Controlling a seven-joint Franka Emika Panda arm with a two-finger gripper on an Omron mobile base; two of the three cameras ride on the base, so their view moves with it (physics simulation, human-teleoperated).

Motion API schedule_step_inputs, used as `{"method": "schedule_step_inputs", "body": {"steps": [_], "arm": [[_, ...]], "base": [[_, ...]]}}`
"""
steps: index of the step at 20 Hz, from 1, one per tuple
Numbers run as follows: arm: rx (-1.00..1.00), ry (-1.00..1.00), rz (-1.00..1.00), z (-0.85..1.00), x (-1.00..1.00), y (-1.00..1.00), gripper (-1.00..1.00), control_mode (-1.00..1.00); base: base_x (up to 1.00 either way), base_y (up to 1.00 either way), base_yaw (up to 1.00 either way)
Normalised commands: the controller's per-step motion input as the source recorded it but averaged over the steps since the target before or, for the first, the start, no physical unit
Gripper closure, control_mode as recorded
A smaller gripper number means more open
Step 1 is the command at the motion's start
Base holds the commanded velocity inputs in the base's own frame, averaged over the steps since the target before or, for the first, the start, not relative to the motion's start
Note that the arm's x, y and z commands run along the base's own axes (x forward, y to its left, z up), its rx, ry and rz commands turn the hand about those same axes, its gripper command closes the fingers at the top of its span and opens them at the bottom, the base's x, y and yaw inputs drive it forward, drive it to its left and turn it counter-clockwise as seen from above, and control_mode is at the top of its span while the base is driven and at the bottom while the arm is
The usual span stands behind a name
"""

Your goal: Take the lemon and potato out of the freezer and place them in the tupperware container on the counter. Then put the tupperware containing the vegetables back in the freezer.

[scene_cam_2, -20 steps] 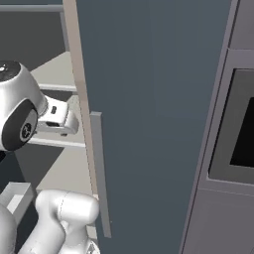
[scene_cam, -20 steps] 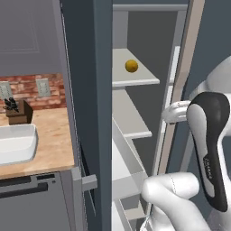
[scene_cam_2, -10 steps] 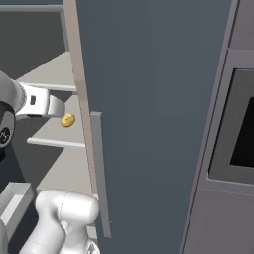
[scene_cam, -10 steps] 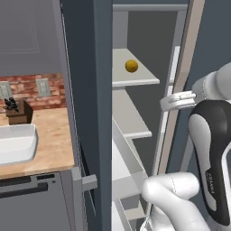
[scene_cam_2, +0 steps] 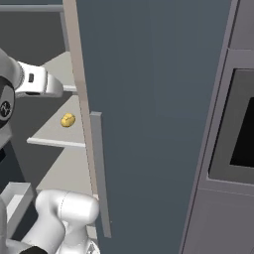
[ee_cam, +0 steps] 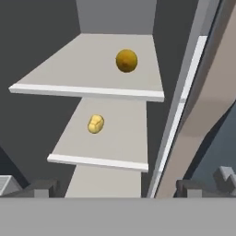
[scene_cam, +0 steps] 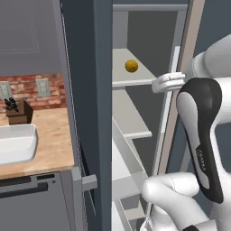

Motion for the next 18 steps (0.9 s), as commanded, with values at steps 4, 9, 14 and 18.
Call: {"method": "schedule_step_inputs", "body": {"steps": [4,9,14,18], "arm": [[0.0,-0.03,0.0,0.05,0.3,0.19,-1.0,-1.0],[-0.02,-0.02,-0.01,0.0,0.4,0.21,-1.0,-1.0],[-0.05,-0.04,-0.03,0.0,0.46,0.08,-1.0,-1.0],[-0.08,-0.05,-0.06,0.0,0.56,0.04,-1.0,-1.0]], "base": [[0.0,0.0,0.0],[0.0,0.0,0.0],[0.0,0.0,0.0],[0.0,0.0,0.0]]}}
